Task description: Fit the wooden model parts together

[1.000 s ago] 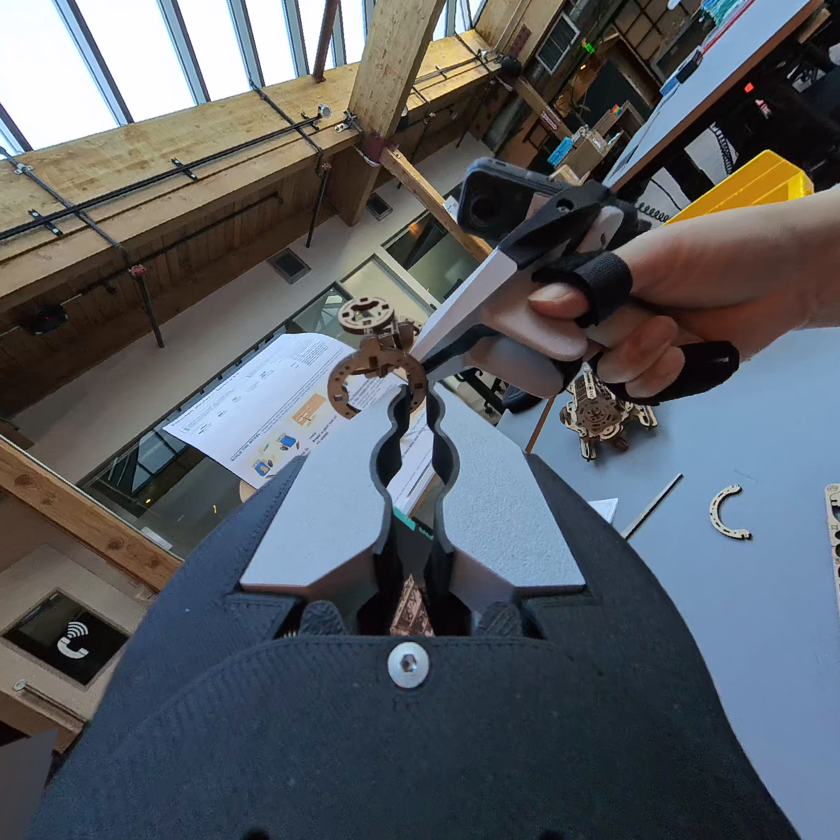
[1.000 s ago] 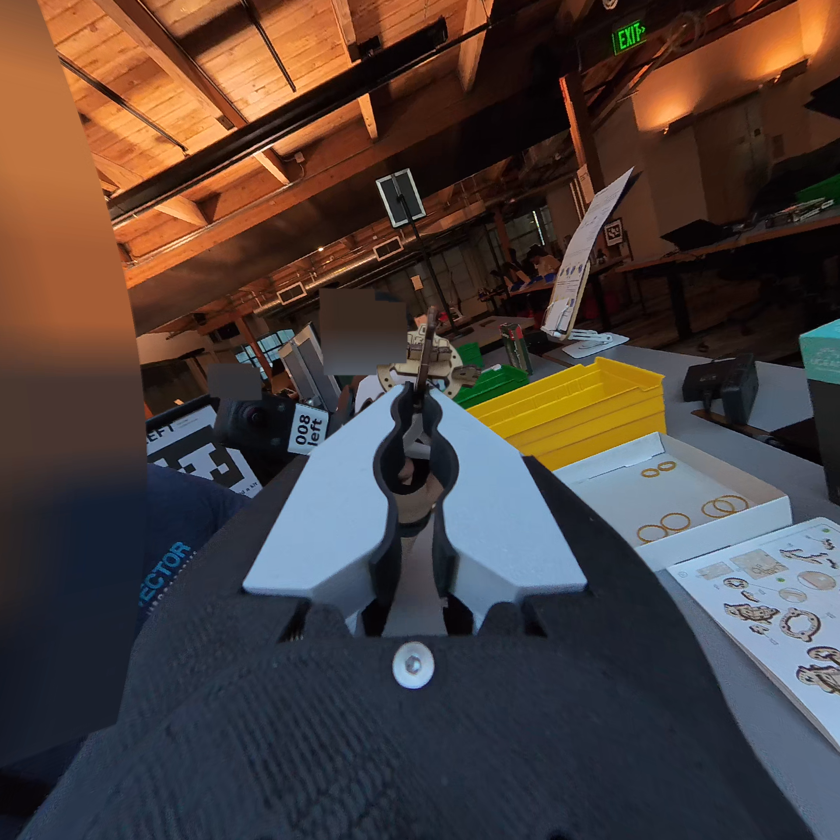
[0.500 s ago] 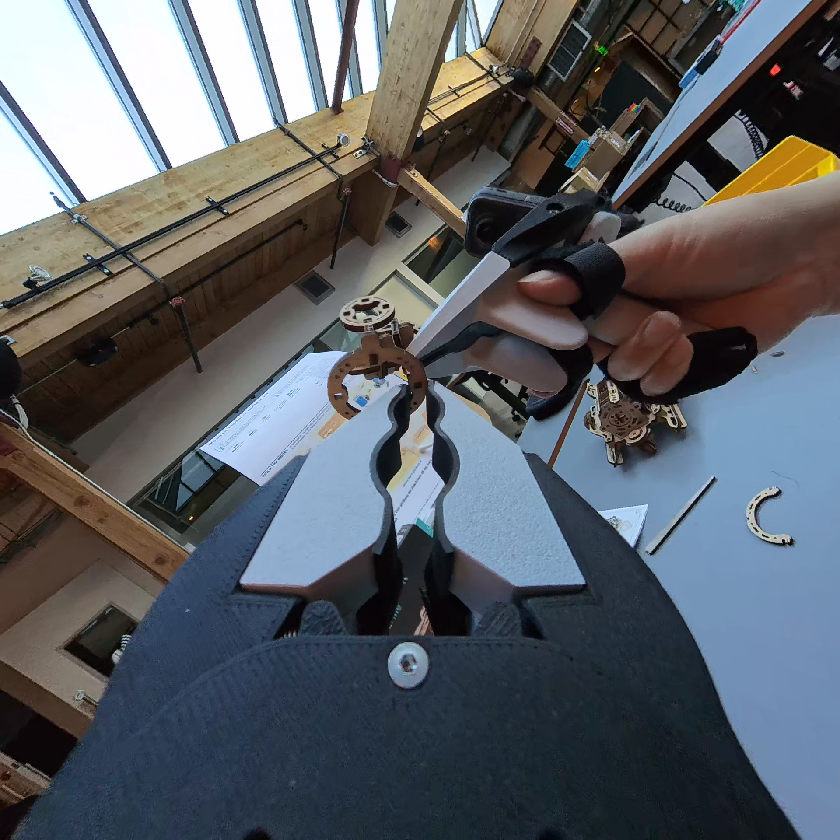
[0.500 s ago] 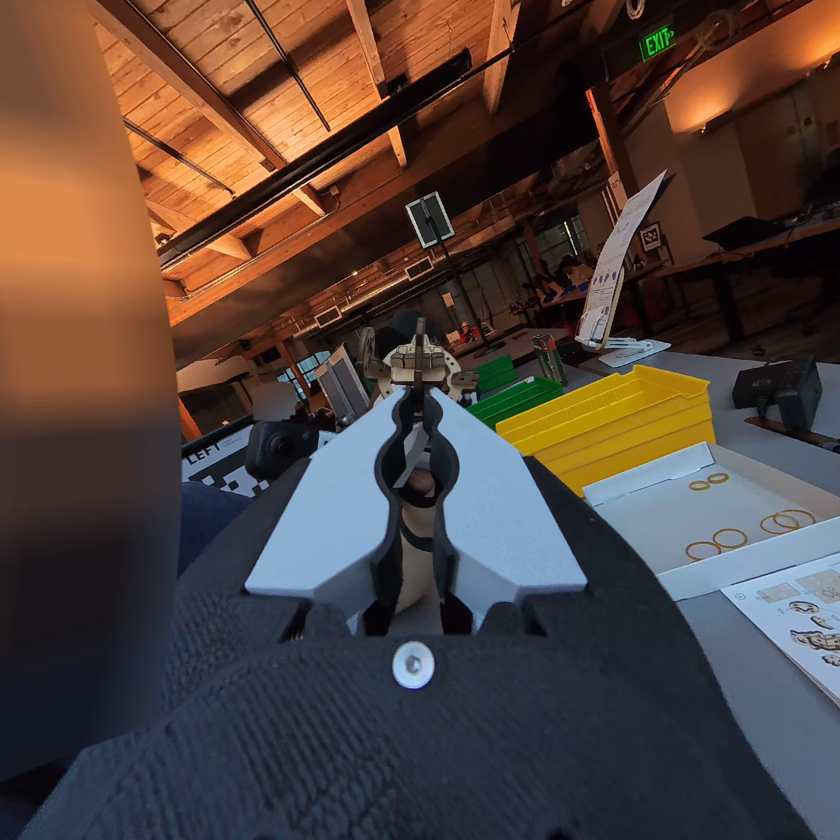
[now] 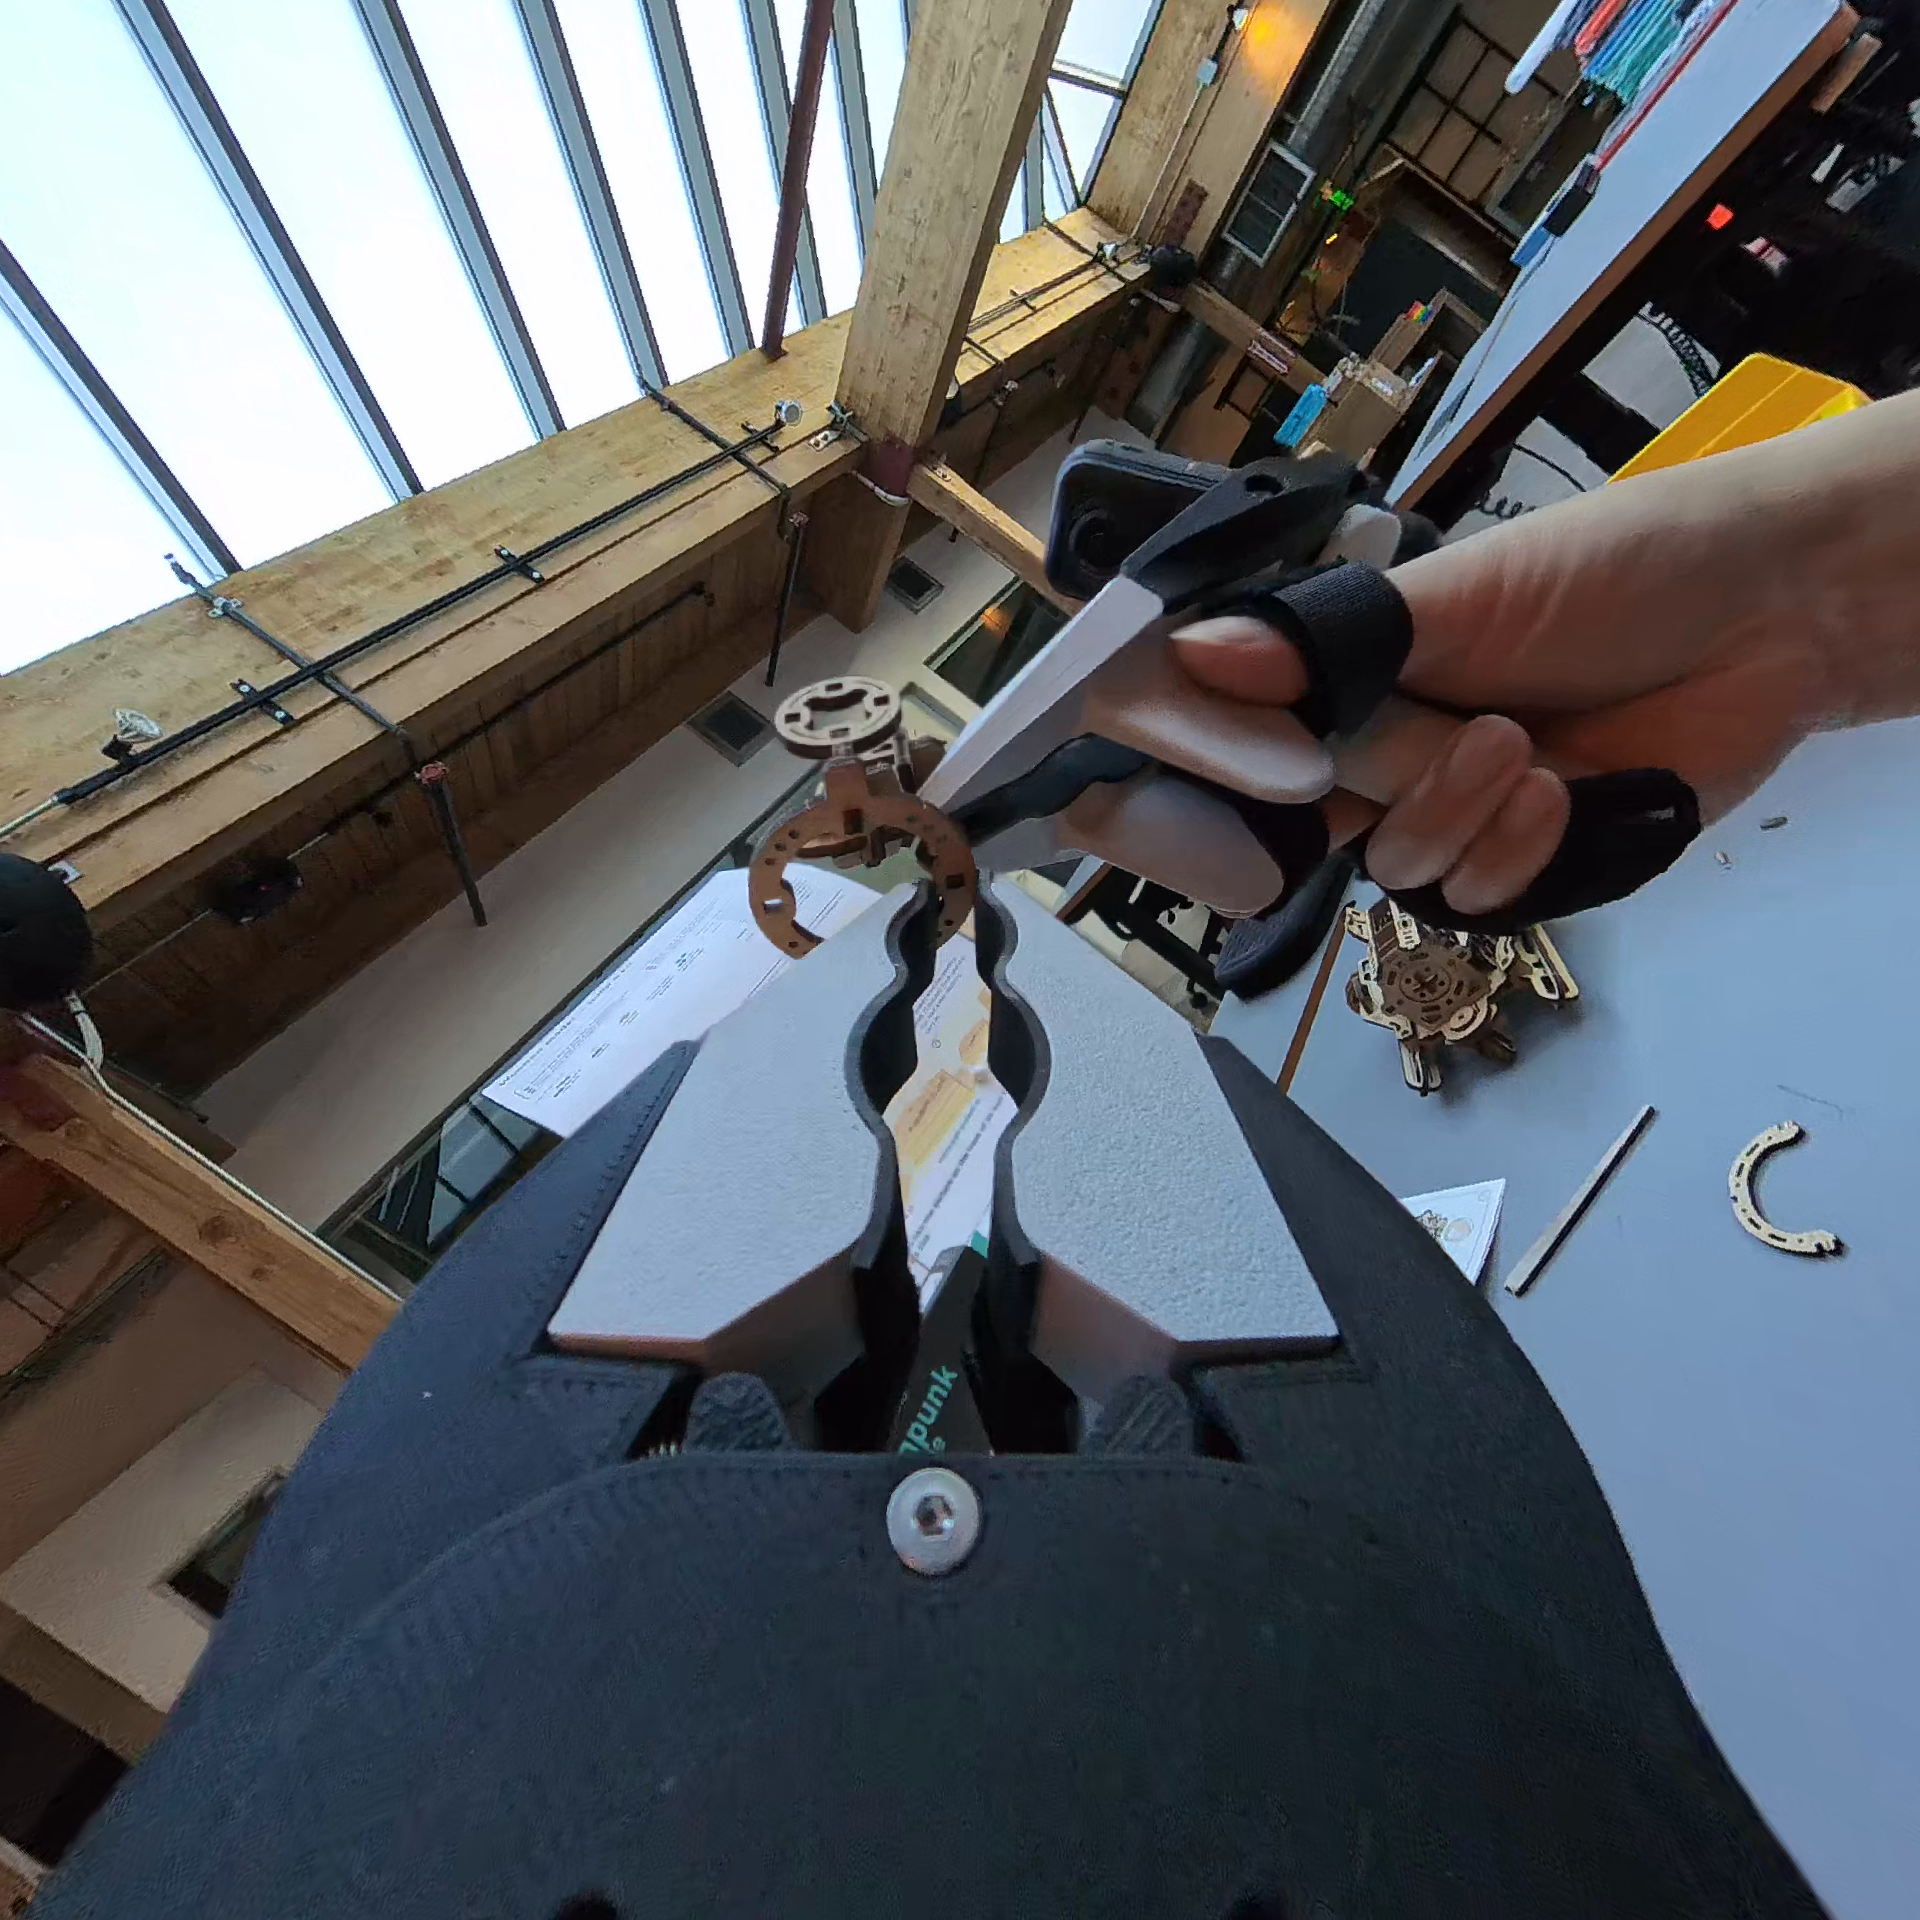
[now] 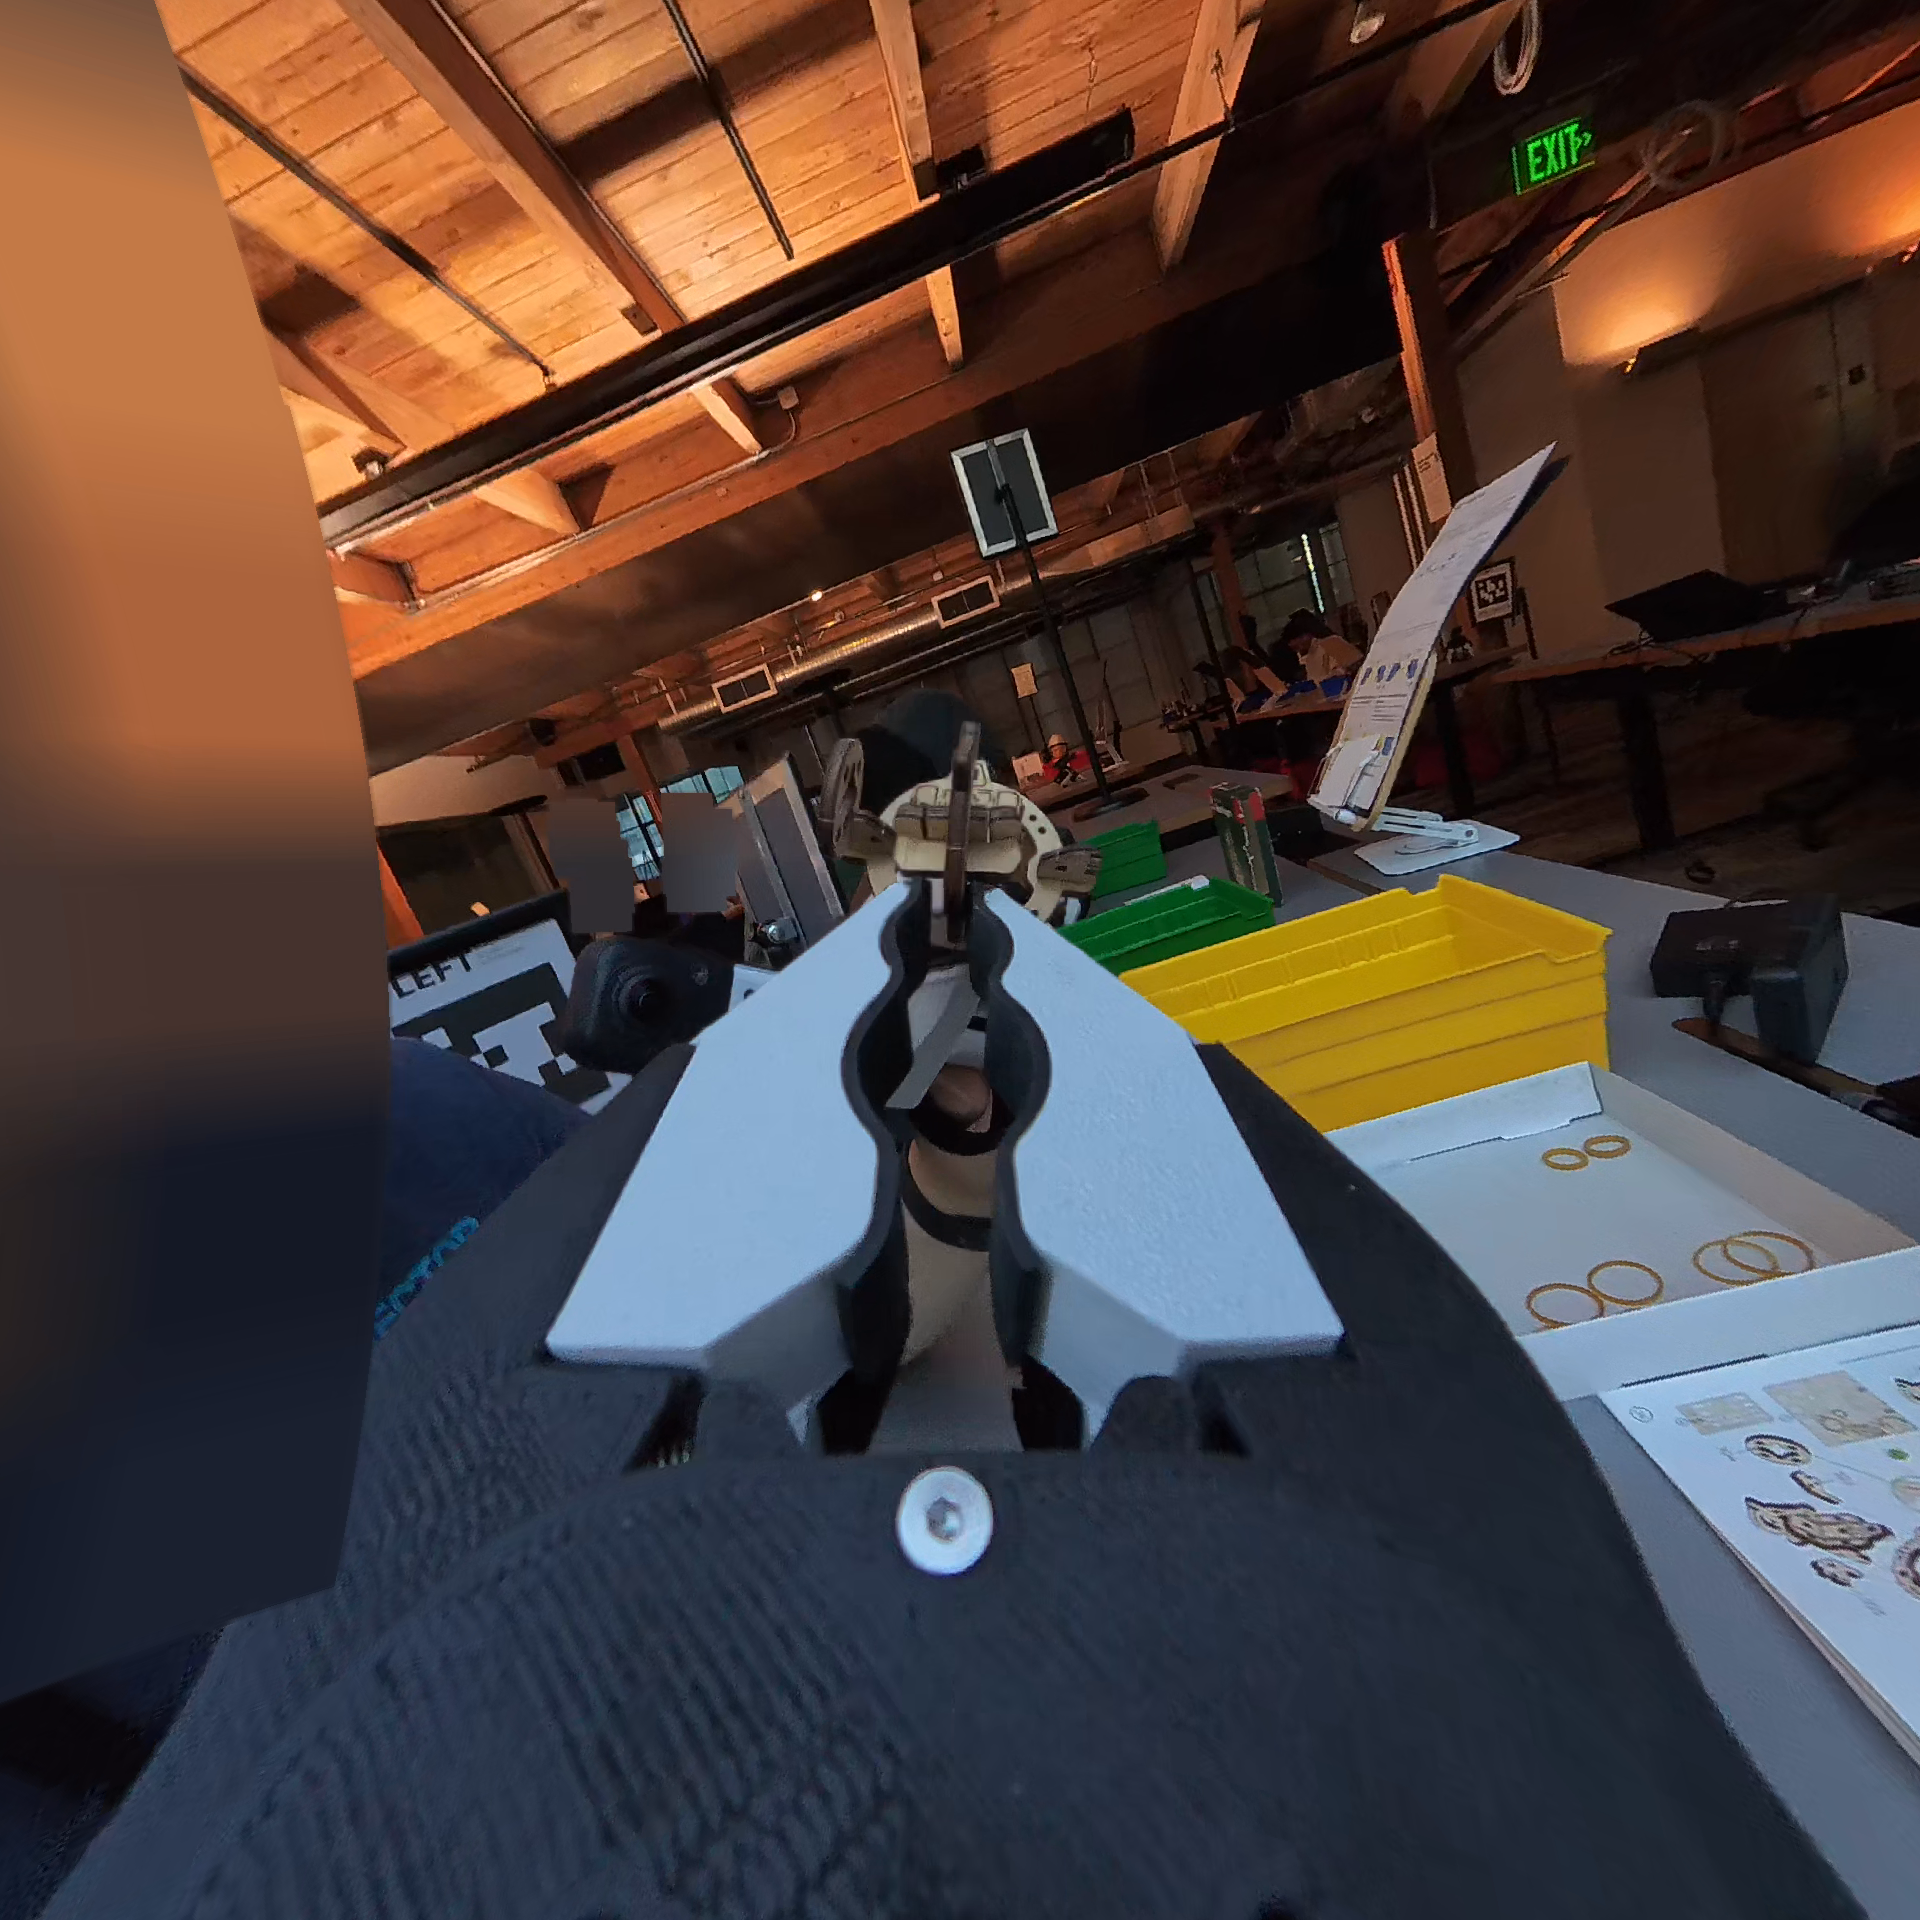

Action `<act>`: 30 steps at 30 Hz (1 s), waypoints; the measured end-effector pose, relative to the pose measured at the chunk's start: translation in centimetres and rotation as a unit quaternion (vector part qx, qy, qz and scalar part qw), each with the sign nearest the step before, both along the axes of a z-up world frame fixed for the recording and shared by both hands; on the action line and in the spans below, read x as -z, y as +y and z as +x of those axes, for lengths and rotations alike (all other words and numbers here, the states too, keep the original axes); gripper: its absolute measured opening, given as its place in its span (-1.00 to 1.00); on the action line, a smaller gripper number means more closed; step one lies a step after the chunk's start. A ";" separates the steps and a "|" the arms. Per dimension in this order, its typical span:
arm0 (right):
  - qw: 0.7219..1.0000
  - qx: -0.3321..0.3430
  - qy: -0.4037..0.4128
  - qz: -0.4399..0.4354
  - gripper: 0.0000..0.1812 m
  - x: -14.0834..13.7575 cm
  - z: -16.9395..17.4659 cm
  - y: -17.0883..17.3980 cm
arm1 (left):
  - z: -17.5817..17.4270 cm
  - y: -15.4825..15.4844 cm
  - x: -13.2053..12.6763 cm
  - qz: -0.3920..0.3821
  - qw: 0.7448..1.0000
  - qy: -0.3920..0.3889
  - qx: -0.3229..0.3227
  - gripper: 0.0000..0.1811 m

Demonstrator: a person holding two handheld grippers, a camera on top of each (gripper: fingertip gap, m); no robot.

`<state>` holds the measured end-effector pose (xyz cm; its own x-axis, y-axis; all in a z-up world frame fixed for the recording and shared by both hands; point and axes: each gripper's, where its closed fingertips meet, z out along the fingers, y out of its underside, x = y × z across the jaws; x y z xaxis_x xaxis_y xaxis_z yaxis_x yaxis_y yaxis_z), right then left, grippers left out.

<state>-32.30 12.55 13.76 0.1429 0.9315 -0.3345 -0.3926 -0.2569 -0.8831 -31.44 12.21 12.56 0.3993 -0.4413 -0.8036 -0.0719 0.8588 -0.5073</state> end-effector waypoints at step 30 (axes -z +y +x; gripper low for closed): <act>0.999 0.008 -0.038 -0.019 -0.74 0.0 1.9 0.8 | -2.2 1.0 0.5 -0.047 0.995 0.032 0.084 -0.94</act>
<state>-30.40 13.32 13.79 0.1835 0.9156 -0.3579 -0.3291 -0.2859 -0.9000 -33.69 13.25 12.07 0.2631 -0.5722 -0.7768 0.0339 0.8101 -0.5853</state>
